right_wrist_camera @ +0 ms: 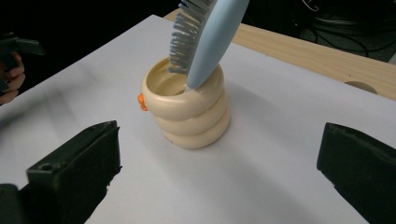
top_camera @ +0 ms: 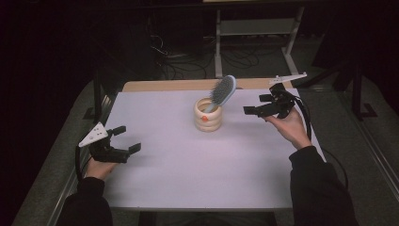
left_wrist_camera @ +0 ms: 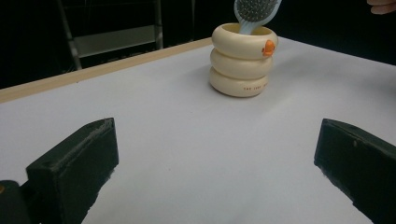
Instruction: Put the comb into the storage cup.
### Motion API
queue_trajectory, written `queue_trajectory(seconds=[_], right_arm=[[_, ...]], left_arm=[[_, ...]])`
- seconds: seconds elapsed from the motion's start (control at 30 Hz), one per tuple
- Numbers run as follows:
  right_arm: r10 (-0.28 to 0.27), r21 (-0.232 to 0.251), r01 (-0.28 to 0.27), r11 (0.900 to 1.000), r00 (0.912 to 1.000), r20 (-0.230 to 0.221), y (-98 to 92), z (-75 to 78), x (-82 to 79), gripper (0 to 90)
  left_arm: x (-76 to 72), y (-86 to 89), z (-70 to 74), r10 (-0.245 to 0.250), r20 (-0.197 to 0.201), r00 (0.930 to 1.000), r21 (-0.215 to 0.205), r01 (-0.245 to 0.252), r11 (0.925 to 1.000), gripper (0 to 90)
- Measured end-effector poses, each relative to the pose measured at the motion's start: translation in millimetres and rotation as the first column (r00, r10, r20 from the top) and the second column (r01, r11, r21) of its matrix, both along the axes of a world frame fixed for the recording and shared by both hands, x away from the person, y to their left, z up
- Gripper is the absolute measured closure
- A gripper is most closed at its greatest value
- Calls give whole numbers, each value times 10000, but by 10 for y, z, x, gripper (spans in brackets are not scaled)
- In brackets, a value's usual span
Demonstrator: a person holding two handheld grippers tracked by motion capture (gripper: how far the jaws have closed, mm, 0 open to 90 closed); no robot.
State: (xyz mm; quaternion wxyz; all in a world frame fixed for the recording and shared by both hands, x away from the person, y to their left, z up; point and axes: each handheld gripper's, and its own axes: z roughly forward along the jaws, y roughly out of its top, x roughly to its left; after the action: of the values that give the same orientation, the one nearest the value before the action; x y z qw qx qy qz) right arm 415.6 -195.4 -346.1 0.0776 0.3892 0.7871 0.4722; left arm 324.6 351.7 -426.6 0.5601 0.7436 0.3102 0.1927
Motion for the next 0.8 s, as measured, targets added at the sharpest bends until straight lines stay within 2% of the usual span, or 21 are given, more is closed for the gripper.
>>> queue_trajectory(seconds=[0.33,0.8], right_arm=[[-61,104,61,9999,10000,-8,-51,-157,-67,0],[-37,-98,39,9999,9997,258,-75,-238,-244,0]], left_arm=[[3,-24,-24,-103,-196,9998,63,105,9999,0],[0,-1,-19,-93,-176,9998,-33,93,10000,0]])
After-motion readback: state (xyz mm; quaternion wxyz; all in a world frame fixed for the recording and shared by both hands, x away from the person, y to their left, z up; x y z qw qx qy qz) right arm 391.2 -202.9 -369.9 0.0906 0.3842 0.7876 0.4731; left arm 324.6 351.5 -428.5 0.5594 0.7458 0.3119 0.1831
